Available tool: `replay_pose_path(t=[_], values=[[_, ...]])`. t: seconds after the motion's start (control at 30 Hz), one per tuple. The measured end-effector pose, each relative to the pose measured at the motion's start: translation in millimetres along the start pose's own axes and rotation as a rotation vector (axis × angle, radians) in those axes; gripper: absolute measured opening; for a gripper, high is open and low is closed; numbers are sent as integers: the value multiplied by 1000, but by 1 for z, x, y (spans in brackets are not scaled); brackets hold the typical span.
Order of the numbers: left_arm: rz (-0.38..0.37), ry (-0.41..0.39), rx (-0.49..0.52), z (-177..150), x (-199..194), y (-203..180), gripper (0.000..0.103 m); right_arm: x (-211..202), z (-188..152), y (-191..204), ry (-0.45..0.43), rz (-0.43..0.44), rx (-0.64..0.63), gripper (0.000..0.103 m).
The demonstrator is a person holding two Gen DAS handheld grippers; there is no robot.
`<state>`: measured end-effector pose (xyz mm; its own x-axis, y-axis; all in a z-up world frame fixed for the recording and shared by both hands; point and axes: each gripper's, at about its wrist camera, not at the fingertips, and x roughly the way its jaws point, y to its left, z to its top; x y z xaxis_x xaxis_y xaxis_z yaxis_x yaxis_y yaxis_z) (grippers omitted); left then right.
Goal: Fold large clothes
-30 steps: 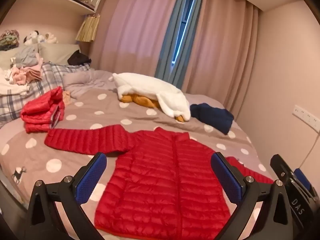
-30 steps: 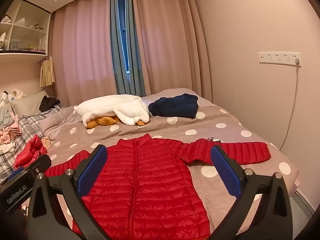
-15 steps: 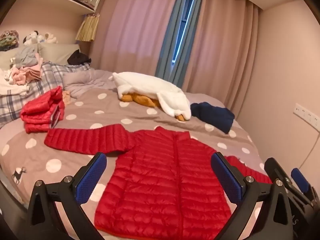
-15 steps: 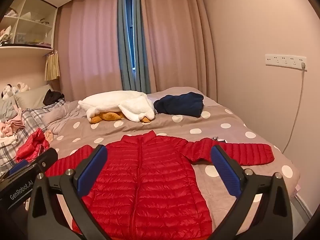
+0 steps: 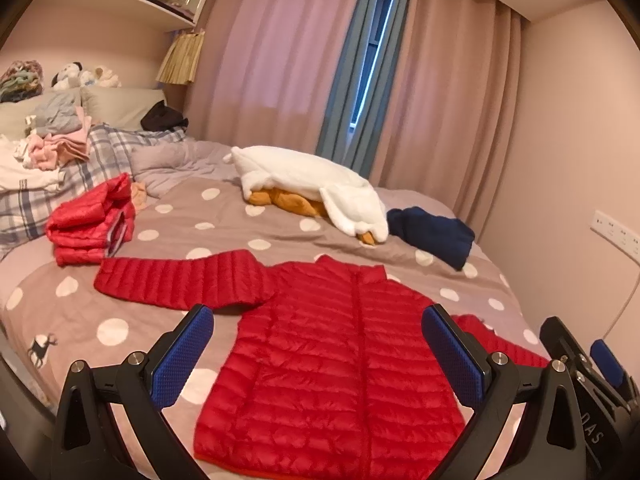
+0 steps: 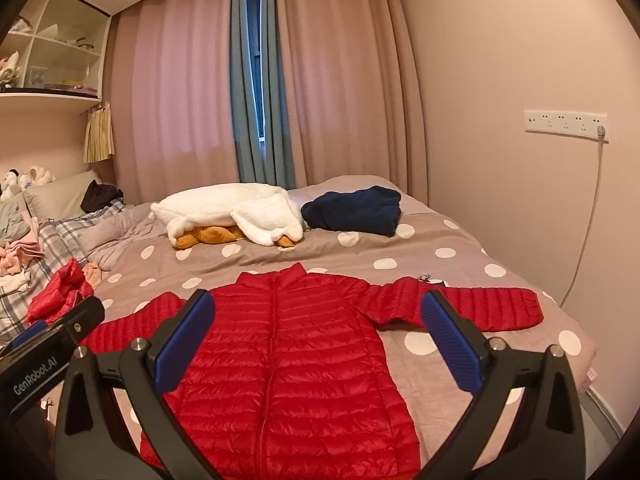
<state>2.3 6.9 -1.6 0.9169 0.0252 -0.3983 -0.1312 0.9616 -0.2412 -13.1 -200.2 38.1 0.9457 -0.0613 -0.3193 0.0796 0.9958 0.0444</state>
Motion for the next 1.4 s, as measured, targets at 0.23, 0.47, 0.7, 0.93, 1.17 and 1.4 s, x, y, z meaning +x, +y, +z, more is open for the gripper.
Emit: replay_pose_path(t=[0.23,0.47,0.7,0.93,1.17,1.4], values=[[9,-3,7,-1,-1,-2,103,2,2,-4,2,-4,9,103],[29,-4,4,0,1,-3,103,3,1,-5,7,-3,5,103],[52,-16,-12,1,-1,2,103,2,-1,-4,8,-5,2,103],[63,-7,-11,0,3,1,103,1,-2,-6,10,-18,12,103],[50,-5,13,-2,0,-2,103,3,-2,-9,18,-17,24,103],[52,-4,14,-2,0,-3,103,2,-2,-10,15,-17,27,103]])
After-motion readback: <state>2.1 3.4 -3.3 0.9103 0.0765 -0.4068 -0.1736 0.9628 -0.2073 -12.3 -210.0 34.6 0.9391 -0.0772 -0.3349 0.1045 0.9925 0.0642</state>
